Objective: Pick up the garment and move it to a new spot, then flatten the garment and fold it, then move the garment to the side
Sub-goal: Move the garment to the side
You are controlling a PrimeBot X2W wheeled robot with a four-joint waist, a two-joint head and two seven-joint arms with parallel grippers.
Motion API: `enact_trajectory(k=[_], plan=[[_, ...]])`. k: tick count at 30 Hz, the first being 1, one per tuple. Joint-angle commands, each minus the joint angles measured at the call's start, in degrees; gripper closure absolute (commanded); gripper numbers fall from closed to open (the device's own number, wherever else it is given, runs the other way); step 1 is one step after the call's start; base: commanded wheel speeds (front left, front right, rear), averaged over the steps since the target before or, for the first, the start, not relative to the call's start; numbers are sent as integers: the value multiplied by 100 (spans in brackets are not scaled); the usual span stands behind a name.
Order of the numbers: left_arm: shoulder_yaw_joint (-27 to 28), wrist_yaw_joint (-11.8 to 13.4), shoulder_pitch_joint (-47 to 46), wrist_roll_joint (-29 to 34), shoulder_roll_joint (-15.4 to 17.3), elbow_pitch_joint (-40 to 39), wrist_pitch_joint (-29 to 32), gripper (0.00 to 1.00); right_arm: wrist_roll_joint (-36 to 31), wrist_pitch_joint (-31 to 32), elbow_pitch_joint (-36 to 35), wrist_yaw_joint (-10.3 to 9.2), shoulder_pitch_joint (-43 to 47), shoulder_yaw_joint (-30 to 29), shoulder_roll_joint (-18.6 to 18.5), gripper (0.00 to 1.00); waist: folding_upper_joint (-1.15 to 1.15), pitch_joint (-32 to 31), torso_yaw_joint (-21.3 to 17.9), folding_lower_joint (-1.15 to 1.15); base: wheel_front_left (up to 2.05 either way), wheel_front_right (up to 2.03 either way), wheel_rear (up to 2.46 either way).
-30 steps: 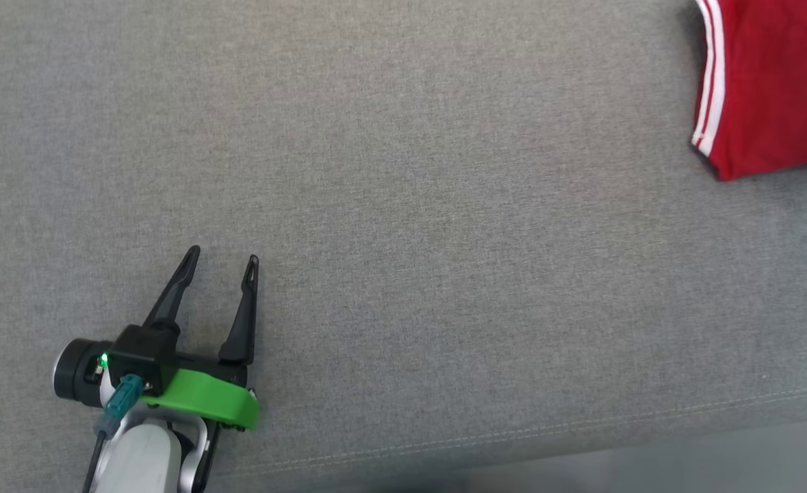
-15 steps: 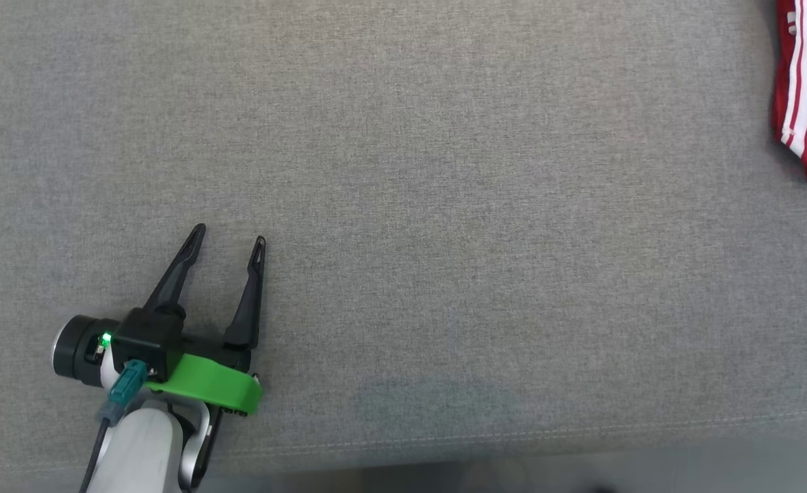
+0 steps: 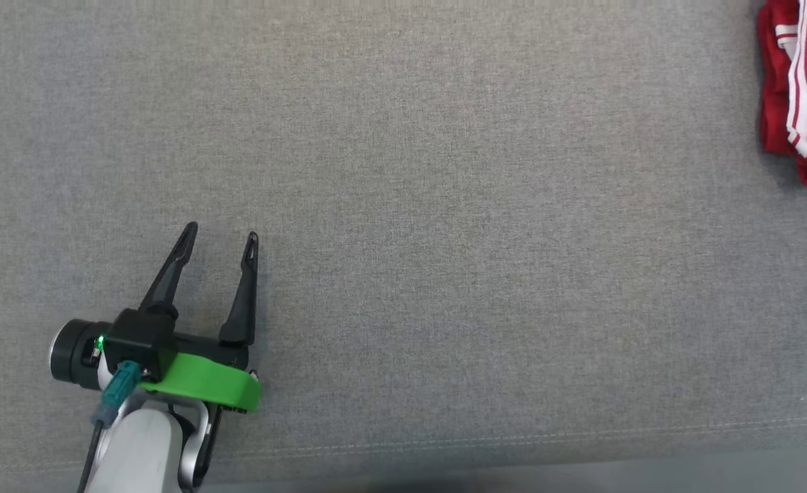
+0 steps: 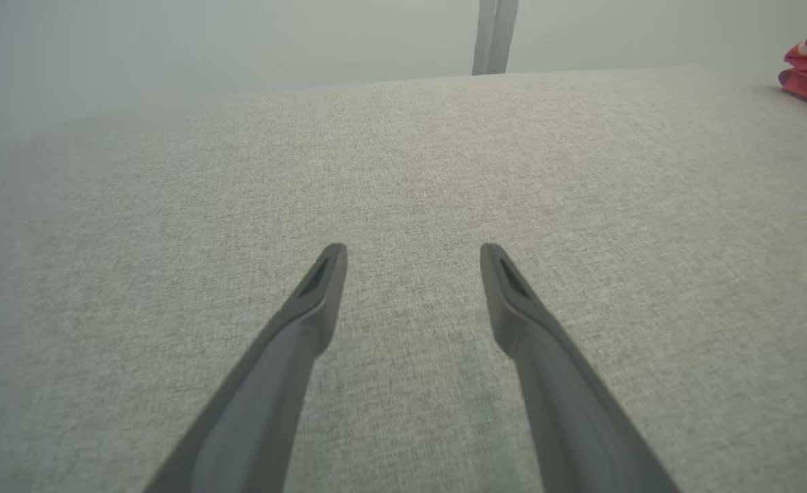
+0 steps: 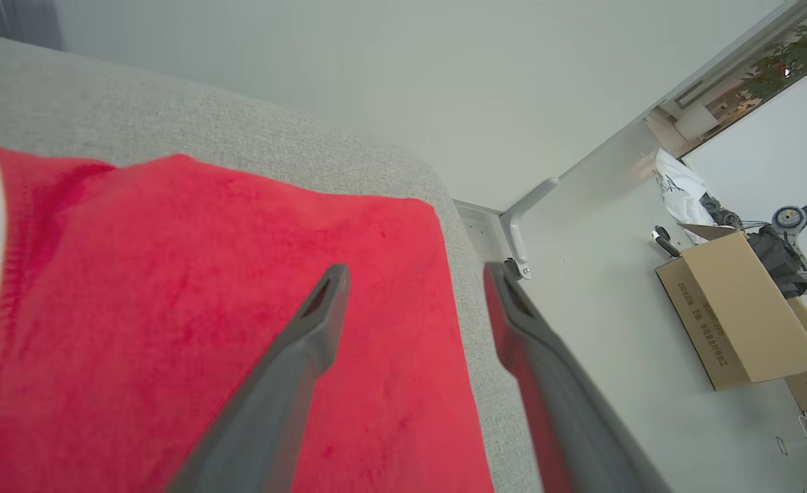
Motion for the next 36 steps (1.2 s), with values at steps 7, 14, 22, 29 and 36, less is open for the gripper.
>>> enact_trajectory(k=[7, 14, 22, 29, 36], plan=[[317, 223, 210, -481, -272, 100, -48, 0, 569, -1120, 129, -12, 507, 327, 111, 0, 0, -755, -14, 0, 0, 0, 0], [484, 427, 595, -743, -351, 257, -44, 0, 1067, -1700, -19, -11, 1208, 279, 570, 0, 0, -1511, 81, 0, 0, 0, 0], [782, 728, 1063, -949, -306, 232, 112, 0, 1663, -1650, -196, -10, 1968, 581, 1196, 0, 0, -2257, 146, 0, 0, 0, 0], [821, 827, 1293, -988, -177, 132, 419, 0, 2148, -1656, -647, -10, 2649, 966, 1575, 0, 0, -2745, 265, 0, 0, 0, 0], [655, 774, 1340, -887, -88, 120, 622, 0, 2489, -1527, -1257, -10, 3214, 1436, 1825, 0, 0, -2950, 294, 0, 0, 0, 0]])
